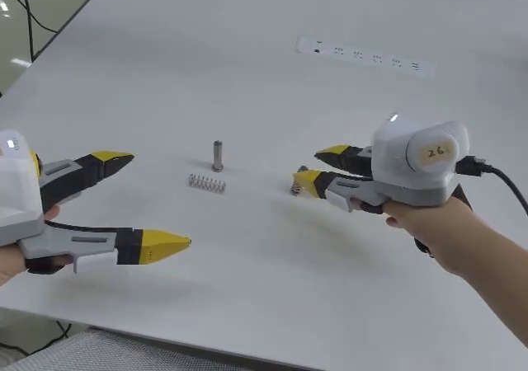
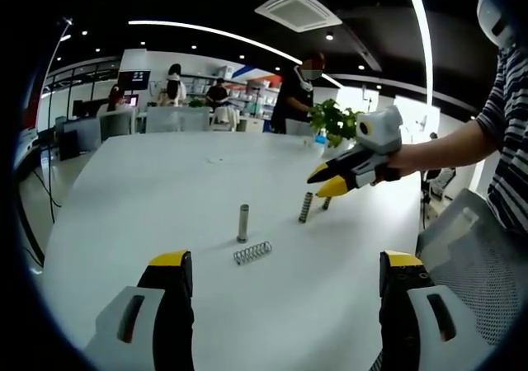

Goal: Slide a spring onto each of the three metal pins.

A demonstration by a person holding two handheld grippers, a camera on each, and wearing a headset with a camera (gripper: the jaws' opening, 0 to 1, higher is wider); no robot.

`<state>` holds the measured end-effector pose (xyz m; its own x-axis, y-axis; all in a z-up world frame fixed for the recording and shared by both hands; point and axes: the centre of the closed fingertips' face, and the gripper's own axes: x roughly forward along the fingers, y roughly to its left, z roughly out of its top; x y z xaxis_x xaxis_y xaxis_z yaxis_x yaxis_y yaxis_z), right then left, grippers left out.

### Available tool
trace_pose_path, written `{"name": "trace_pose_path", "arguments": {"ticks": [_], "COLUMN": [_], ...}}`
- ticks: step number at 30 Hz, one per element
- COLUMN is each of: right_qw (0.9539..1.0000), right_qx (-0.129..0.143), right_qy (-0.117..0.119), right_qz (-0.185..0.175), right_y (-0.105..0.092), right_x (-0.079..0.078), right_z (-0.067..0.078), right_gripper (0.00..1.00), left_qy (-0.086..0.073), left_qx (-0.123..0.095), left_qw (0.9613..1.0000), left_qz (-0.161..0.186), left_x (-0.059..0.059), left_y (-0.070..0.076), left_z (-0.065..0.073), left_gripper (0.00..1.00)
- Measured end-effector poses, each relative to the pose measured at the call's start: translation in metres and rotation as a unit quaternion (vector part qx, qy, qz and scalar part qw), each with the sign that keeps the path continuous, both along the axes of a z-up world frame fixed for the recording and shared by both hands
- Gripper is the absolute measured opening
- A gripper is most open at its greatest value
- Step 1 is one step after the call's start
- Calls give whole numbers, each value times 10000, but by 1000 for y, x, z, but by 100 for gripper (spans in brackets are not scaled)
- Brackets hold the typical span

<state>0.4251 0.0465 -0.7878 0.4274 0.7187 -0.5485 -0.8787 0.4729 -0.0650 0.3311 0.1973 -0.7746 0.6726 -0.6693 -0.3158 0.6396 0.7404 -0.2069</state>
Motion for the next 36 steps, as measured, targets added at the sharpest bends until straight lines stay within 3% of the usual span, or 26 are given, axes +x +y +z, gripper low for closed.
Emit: {"name": "trace_pose_path", "arguments": {"ticks": [8,20,36], "right_qw": [10000,9999,9998], "right_qx": [56,40,16], "right_qy": [-73,-132,163], "right_qz": [-28,23,125], "right_y": [-12,-20,-22], "right_x": [-8,-19,-47], "right_z": [11,16,-4], "right_gripper": [32,32,30], "left_qy": [-27,-40,-29], "left_qx": [6,9,2], "left_qw": [10000,10000,10000], "left_qz": [39,50,46], "left_x": [2,4,6], "left_y": [3,4,4], "left_z": [2,4,5], "left_gripper": [94,94,94]}}
